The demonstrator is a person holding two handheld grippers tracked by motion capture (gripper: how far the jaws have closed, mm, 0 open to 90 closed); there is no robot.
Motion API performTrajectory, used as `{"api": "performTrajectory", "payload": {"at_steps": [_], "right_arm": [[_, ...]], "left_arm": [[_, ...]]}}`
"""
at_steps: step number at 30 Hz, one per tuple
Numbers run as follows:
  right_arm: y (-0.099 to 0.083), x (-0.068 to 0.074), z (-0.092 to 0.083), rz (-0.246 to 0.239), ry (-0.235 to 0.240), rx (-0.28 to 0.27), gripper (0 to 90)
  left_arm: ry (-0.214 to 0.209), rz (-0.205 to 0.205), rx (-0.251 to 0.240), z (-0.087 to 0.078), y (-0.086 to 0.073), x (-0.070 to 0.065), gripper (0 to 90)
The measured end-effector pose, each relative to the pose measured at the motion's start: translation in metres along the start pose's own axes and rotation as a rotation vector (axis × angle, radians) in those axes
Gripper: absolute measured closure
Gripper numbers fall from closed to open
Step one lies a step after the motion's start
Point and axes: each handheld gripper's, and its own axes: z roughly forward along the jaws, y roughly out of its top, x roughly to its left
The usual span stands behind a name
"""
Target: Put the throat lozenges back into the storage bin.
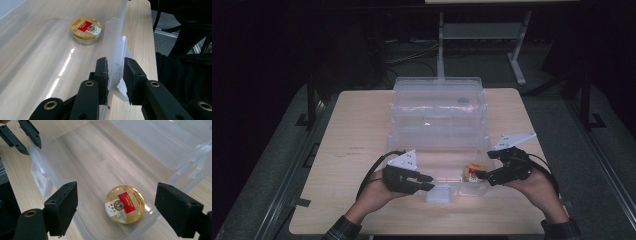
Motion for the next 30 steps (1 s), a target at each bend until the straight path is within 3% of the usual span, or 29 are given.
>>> {"api": "performTrajectory", "payload": {"at_steps": [11, 22, 30], "right_arm": [[-0.004, -0.007, -0.013, 0.016, -0.015, -0.016, 19.8], [-0.003, -0.017, -0.020, 0.017, 0.014, -0.029, 25.7], [0.005, -0.019, -0.027, -0.007, 0.022, -0.043, 36.0]], "left_arm": [[0.000, -0.001, 0.000, 0.000, 0.000, 0.000, 73.4], [0.000, -0.002, 0.001, 0.000, 0.000, 0.000, 73.3], [0.001, -0.002, 0.001, 0.000, 0.000, 0.000, 73.3]]}}
